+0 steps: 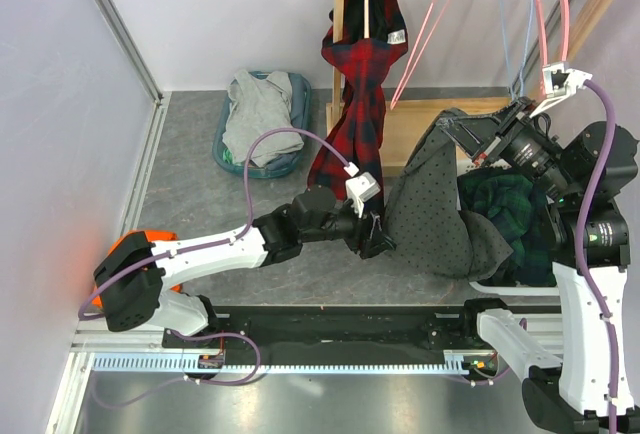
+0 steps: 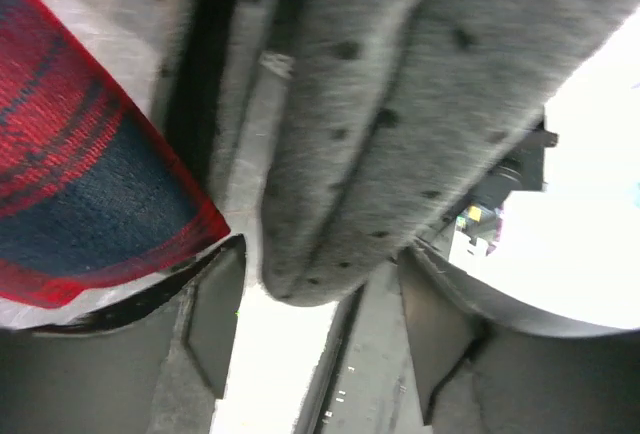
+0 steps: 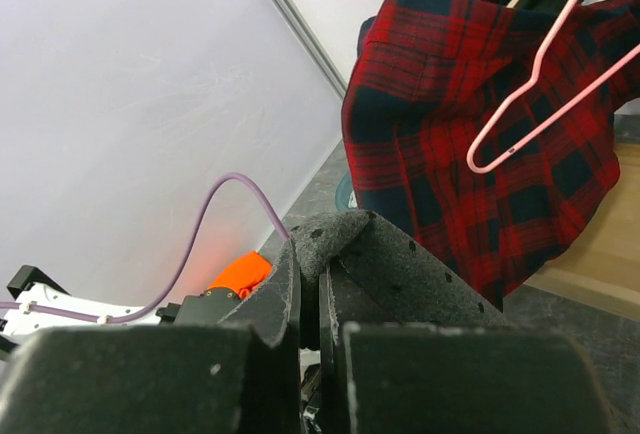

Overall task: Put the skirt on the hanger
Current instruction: Flatten out the skirt at the center of the board.

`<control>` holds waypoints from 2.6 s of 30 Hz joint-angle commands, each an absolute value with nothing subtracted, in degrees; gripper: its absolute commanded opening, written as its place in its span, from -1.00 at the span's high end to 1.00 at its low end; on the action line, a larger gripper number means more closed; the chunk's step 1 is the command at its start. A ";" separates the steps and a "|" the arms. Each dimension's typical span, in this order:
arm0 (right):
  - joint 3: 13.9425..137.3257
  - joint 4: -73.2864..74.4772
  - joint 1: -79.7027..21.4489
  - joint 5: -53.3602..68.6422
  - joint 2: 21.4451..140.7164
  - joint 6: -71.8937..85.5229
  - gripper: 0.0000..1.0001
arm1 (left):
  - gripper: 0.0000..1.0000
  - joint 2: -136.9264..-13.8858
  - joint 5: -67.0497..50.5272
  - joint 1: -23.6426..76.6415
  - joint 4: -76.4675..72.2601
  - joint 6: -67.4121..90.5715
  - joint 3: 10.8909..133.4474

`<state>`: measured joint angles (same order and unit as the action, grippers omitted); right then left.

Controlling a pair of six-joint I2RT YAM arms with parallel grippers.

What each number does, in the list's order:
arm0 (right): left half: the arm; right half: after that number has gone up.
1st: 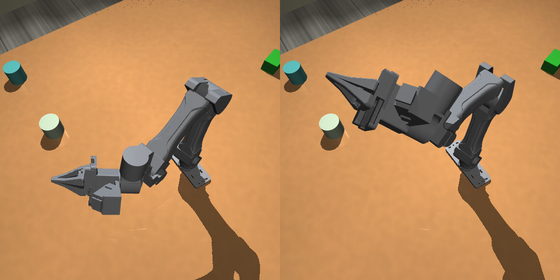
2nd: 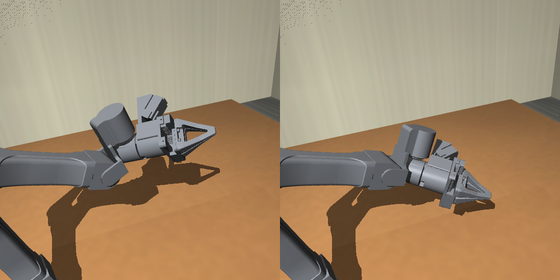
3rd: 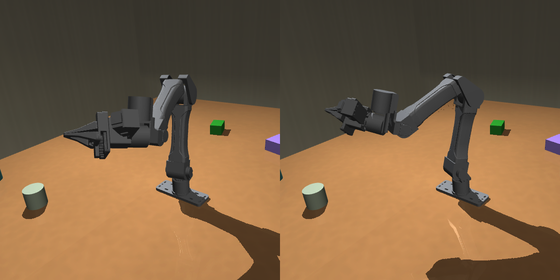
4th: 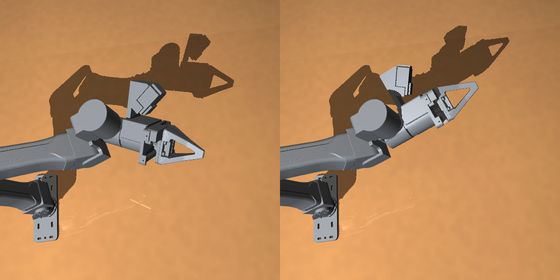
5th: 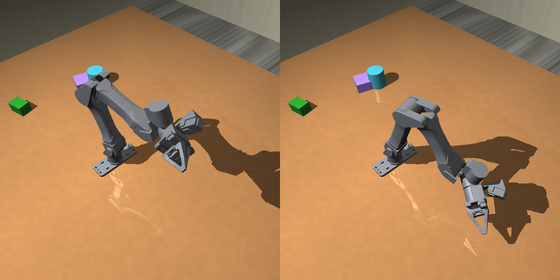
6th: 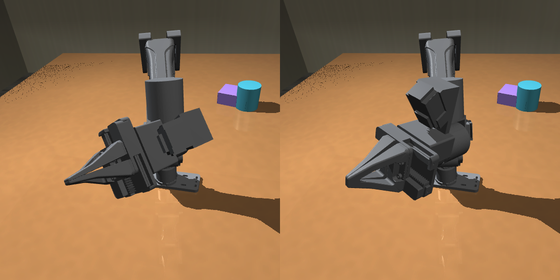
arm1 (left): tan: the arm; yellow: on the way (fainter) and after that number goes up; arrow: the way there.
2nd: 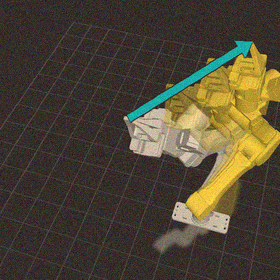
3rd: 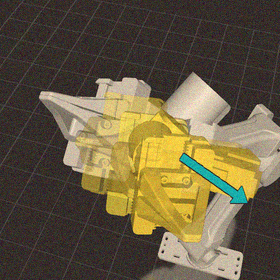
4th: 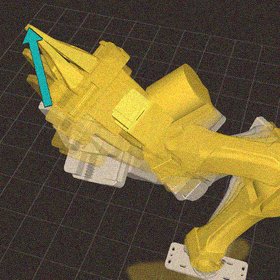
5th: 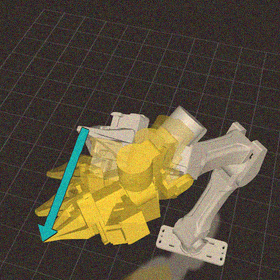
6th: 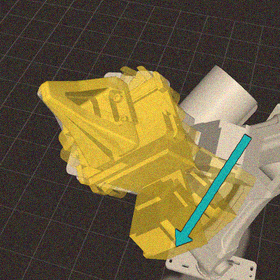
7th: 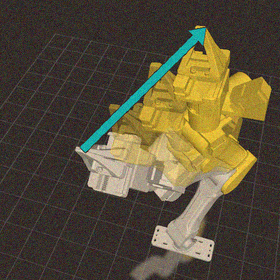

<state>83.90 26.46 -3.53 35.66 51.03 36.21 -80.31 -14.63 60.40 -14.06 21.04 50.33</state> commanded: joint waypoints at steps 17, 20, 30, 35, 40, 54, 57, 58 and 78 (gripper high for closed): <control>90.00 26.36 -3.52 30.68 52.03 37.27 1.00 | 0.48 -80.60 -19.53 63.28 -18.11 21.00 51.06; 89.74 28.12 -3.60 27.79 52.21 35.95 1.00 | 0.97 -79.02 -15.58 63.28 -13.03 20.66 52.55; 93.24 29.36 -3.52 20.22 58.18 32.43 1.00 | 0.97 -59.26 -0.27 63.28 14.14 14.95 59.23; 97.29 28.04 -3.60 19.16 60.29 32.96 1.00 | 0.97 -49.33 2.38 63.28 19.85 13.10 63.18; 97.38 28.04 -3.52 18.37 59.94 32.96 1.00 | 0.97 -46.76 0.18 63.28 21.44 12.75 64.51; 104.15 30.50 -3.60 15.81 62.04 30.23 1.00 | 0.97 -49.66 -26.81 63.37 21.36 11.16 63.90; 98.11 25.51 -3.60 22.31 63.89 32.59 1.00 | 0.97 -48.17 -22.08 63.28 21.09 13.78 59.43; 95.48 23.57 -3.86 25.28 64.24 33.30 1.00 | 0.97 -47.73 -18.32 63.37 21.01 14.76 57.76; 76.81 -1.40 -34.88 9.22 97.20 27.33 1.00 | 0.97 -38.76 17.21 63.37 33.30 54.84 26.01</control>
